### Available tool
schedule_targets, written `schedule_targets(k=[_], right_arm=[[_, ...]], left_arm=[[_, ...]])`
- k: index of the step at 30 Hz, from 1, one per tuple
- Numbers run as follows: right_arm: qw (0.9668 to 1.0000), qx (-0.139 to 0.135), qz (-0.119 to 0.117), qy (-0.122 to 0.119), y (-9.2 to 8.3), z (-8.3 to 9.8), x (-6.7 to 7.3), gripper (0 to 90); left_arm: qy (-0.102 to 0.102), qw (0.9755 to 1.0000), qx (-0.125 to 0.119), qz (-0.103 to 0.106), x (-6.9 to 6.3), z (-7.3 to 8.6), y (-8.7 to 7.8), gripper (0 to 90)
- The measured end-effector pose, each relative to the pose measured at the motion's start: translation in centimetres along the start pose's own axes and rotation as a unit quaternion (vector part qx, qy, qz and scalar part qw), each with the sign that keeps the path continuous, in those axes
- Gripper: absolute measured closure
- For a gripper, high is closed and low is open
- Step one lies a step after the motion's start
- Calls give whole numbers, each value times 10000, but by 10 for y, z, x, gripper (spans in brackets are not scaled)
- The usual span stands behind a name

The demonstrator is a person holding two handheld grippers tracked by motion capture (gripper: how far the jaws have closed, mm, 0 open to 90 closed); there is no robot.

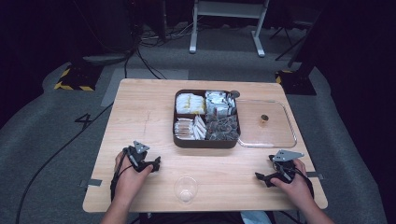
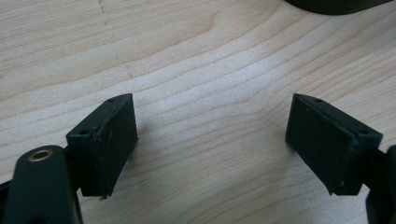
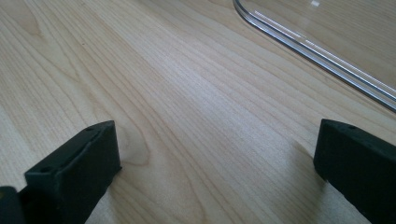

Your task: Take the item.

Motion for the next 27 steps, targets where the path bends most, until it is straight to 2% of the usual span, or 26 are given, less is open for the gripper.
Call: schedule_targets(k=[2, 3, 4, 5, 7, 14, 17, 19, 20, 21, 23, 26, 27], right_arm=[[10000, 1, 0, 0, 0, 0, 0, 3], [10000, 0, 0, 0, 0, 0, 0, 3], [10000, 0, 0, 2, 0, 0, 0, 3], [10000, 0, 0, 2, 0, 0, 0, 3], [10000, -1, 2, 2, 0, 0, 0, 3], [10000, -3, 8, 5, 0, 0, 0, 4], [10000, -6, 50, 16, 0, 0, -1, 5], [10000, -9, 44, 21, 0, 0, -1, 5], [10000, -9, 44, 21, 0, 0, -1, 5], [10000, -6, 46, 16, 0, 0, -1, 5], [10000, -5, 43, 15, 0, 0, -1, 9], [9999, -71, 76, 77, -2, 0, -2, 59], [9999, -71, 76, 77, -2, 0, -2, 59]], left_arm=[[-22, 10000, 41, -19, -1, -1, -1, 176], [15, 10000, 86, -28, -1, -1, -2, 196], [139, 9997, 175, -88, 0, -3, -4, 237], [139, 9997, 175, -88, 0, -3, -4, 249], [75, 9999, 75, -13, -1, -9, -8, 267], [43, 9996, -184, 199, -5, -24, -19, 310], [65, 9991, -284, 317, -9, -33, -27, 310], [62, 9978, -416, 516, -11, -45, -34, 310], [62, 9978, -416, 516, -11, -45, -34, 310], [83, 9970, -493, 591, -12, -54, -37, 310], [132, 9968, -520, 584, -12, -59, -38, 313], [268, 9961, -601, 588, -12, -78, -41, 320], [268, 9961, -601, 588, -12, -78, -41, 322]])
Point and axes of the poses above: each handheld gripper's, and its own axes: y roughly forward along the jaws, z roughly out of its underside, x roughly to its left, the point moved 6 cm from there along y, roughly forward along the jaws, and after that the axes turned 3 degrees about y, right-handed, at the moved point
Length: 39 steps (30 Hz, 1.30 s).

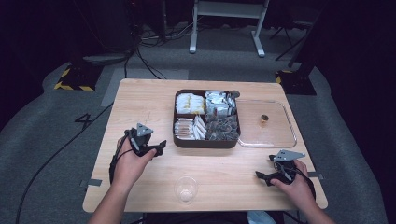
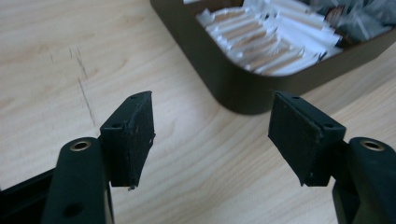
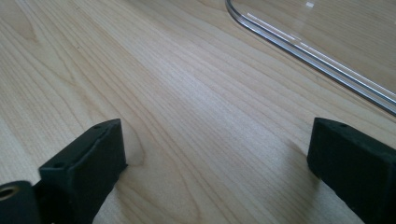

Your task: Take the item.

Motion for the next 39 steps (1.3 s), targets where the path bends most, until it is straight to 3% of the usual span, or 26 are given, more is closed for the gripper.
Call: schedule_targets(k=[4, 5, 7, 12, 17, 21, 30, 35, 39], right_arm=[[10000, -53, 11, 12, -2, 1, -1, 94], [10000, -53, 11, 12, -2, 1, -1, 94], [10000, -55, 9, 11, -2, 1, -1, 96], [10000, -80, -5, -14, -3, 1, 0, 119], [10000, -82, -18, -16, -3, 1, 0, 122], [10000, -84, -18, -19, -3, 1, 0, 122], [9999, -102, -11, -51, -3, 1, 1, 144], [9999, -108, -20, -50, -3, 1, 1, 148], [9999, -111, -33, -29, -3, 1, 1, 152]], left_arm=[[23, 9996, -241, 167, -7, -29, 2, 337], [23, 9996, -241, 167, -7, -29, 2, 337], [97, 9992, -337, 170, -9, -46, 9, 337], [145, 9988, -404, 242, -14, -66, 22, 348], [330, 9973, -493, 426, -20, -89, 40, 354], [399, 9971, -490, 433, -19, -102, 50, 371], [371, 9976, -419, 396, -13, -122, 73, 379], [355, 9979, -357, 395, -9, -124, 87, 393], [265, 9974, -460, 481, -7, -126, 101, 414]])
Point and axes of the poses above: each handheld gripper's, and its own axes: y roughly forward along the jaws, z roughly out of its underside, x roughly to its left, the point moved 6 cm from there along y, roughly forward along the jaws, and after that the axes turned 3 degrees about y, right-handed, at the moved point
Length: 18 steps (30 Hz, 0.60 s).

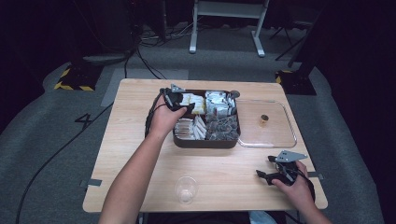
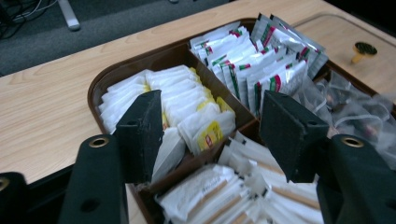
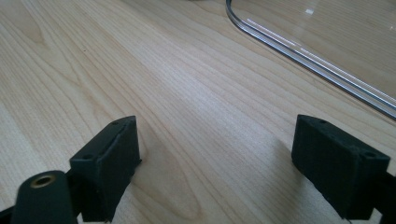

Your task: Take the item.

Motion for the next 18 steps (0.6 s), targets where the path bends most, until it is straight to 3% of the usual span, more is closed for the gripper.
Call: schedule_targets(k=[3, 6, 14, 18], right_arm=[[10000, 0, -2, 2, 0, 0, 0, 152], [10000, 1, -3, 2, 0, 0, 0, 152], [10000, 4, -42, -34, 0, 0, -1, 153], [10000, 4, -46, -36, 0, 0, -1, 153]], left_arm=[[201, 9997, 121, -45, -1, 0, 12, 414], [249, 9994, 217, -61, -1, 1, 18, 412], [168, 9986, 477, -164, 6, 5, 37, 434], [43, 9983, 586, -34, 6, 7, 42, 467]])
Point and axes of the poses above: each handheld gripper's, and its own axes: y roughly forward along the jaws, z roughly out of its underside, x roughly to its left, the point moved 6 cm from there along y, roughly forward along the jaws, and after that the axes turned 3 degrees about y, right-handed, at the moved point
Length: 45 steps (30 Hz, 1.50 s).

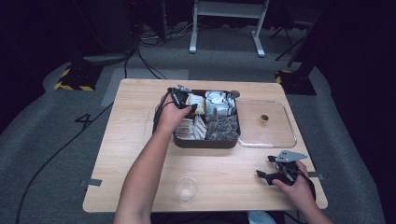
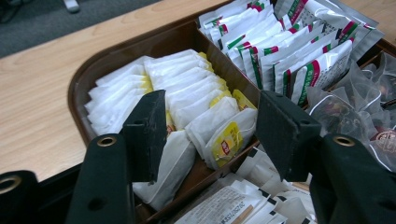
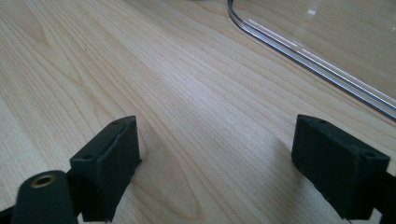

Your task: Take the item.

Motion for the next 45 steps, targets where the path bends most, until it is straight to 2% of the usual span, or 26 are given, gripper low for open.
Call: schedule_targets(k=[2, 5, 11, 16, 19, 26, 28, 31, 34, 40, 43, 45], right_arm=[[10000, 3, -12, -9, 0, 0, 0, 154], [10000, -2, -22, -15, 0, 0, 0, 155], [10000, -7, -30, -16, 0, 0, 0, 158], [10000, -7, -28, -17, 0, 0, 0, 158], [10000, -7, -28, -18, 0, 0, 0, 158], [10000, -9, -31, -18, 0, 0, 0, 158], [10000, -8, -31, -19, 0, 0, 0, 159], [10000, -9, -30, -18, 0, 0, 0, 159], [10000, -8, -29, -18, 0, 0, 0, 159], [10000, -6, -24, -21, -1, 0, 0, 159], [10000, -9, -32, -18, 0, 0, 0, 159], [10000, -6, -25, -20, -1, 0, 0, 159]], left_arm=[[-5, 9998, 187, 10, 1, 2, 6, 489], [4, 9997, 250, -28, 1, 2, 10, 493], [-56, 9990, 417, 148, -4, 2, 22, 504], [-12, 9980, 619, 90, -5, 4, 27, 532], [64, 9978, 660, 74, -5, 3, 30, 557], [34, 9965, 828, 49, -5, 3, 33, 568], [85, 9963, 851, 54, -6, 3, 34, 581], [58, 9963, 848, 77, -6, 3, 34, 596], [-28, 9954, 950, 120, -4, 4, 35, 629], [-65, 9946, 1023, 168, -4, 4, 37, 698], [-32, 9935, 1113, 222, -5, 5, 37, 812], [-19, 9935, 1117, 206, -5, 5, 37, 845]])
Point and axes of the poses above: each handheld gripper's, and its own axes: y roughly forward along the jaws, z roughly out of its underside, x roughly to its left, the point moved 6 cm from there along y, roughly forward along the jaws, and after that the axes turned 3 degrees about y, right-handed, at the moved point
